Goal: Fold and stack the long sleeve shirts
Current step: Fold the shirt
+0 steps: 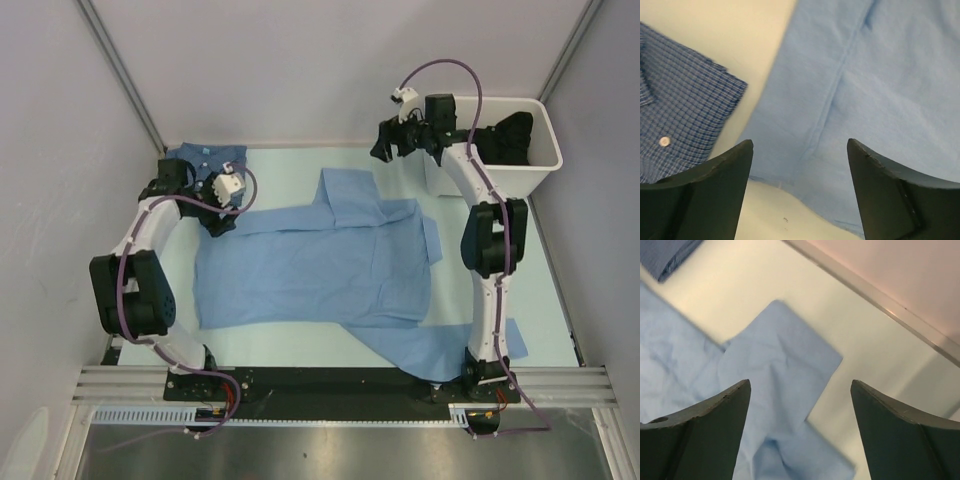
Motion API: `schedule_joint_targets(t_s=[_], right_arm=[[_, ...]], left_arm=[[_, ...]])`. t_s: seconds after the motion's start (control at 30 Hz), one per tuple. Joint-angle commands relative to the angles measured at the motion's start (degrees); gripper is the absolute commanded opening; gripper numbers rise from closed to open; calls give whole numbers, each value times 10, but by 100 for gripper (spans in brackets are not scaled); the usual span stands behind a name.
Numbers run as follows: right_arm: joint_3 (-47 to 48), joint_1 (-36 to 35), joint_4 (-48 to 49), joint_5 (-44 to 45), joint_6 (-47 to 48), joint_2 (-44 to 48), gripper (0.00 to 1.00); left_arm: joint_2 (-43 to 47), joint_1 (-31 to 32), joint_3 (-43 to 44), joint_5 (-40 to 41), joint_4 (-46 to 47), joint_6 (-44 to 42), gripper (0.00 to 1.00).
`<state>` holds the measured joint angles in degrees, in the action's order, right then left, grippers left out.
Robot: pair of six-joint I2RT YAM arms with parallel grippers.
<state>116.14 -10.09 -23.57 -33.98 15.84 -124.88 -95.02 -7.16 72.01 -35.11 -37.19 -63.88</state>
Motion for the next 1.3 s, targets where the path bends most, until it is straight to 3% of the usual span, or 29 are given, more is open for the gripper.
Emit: schedule_joint_targets(t_s=[0.0, 0.03, 0.13, 0.23, 0.33, 0.53, 0.97, 1.17, 1.27], right_arm=[[74, 2, 60, -7, -155, -109, 85], [81, 2, 74, 0, -159, -121, 84], [90, 5, 126, 19, -173, -162, 80], [113, 9, 142, 37, -175, -199, 70], [127, 10, 141, 46, -171, -224, 74], [135, 4, 148, 39, -164, -256, 71], [221, -24, 20, 62, -103, -292, 67], [227, -35, -14, 51, -80, -294, 49], [222, -36, 5, 39, -85, -285, 19]], left_arm=[[55, -3, 24, -39, 75, 135, 83], [67, -3, 25, -38, 85, 159, 92], [84, -4, 30, -38, 82, 190, 93], [96, -2, 30, -37, 71, 201, 93], [108, -2, 22, -36, 68, 201, 93], [110, 0, 13, -25, 63, 201, 93], [105, 0, 30, -21, 55, 197, 93], [110, 0, 23, -16, 54, 188, 93], [111, 0, 23, -19, 55, 189, 93]])
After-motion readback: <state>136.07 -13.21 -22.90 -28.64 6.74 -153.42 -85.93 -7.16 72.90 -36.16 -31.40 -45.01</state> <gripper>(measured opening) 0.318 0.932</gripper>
